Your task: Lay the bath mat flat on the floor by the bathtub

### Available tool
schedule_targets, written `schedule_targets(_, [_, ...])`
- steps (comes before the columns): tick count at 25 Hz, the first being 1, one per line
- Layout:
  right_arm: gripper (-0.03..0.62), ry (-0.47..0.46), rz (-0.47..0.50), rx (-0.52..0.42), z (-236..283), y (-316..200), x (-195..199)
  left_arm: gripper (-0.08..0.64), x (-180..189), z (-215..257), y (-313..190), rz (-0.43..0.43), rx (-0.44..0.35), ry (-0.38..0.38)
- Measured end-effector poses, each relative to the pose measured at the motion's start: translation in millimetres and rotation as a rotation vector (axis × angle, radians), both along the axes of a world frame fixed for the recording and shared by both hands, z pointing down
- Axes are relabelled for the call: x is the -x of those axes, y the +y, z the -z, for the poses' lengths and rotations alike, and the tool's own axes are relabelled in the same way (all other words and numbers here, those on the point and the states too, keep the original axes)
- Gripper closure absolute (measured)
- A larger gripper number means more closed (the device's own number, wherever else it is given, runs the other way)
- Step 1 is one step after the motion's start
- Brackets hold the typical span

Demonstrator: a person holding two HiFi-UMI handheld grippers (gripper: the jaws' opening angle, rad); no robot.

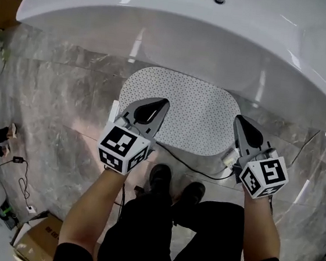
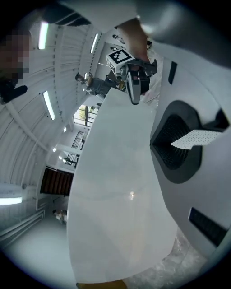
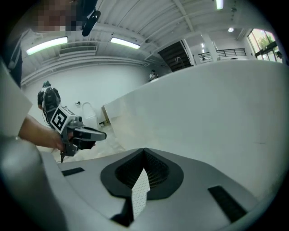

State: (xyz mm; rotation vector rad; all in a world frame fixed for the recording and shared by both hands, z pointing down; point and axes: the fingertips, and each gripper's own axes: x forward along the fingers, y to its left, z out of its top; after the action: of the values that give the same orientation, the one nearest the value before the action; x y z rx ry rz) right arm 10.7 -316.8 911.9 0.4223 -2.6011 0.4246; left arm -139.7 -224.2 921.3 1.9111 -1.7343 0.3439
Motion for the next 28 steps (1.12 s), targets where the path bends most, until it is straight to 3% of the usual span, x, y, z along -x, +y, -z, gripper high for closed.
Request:
schedule_targets(7, [0.575,-0.007,0.003,0.044,125,37,-10,0.551,-43,122,20,-0.037,0.106,-0.029])
schedule_targets(12, [0.577,-0.013,-0.002,0.07,217,76,-29,0.551,-62,223,45,-0.048,0.111,-0.046])
schedule_targets(15, [0.575,0.007,0.024,0.091,264,110,-42,0.551,-75,272,64,-0.017,0.131,0.02])
schedule_targets(19, [0.577,0.034,0.063,0.059,324,142,-70,0.551,-101,349,82,0.03,0.065,0.186])
schedule_targets(24, [0.576,0.038,0.04,0.031,381,137,-100,0.551,-130,411,87,-0.024,0.032,0.165])
schedule_targets(28, [0.576,-0.012,0.002,-0.006,432,125,-110,0.551,-154,458,81,-0.065,-0.025,0.147])
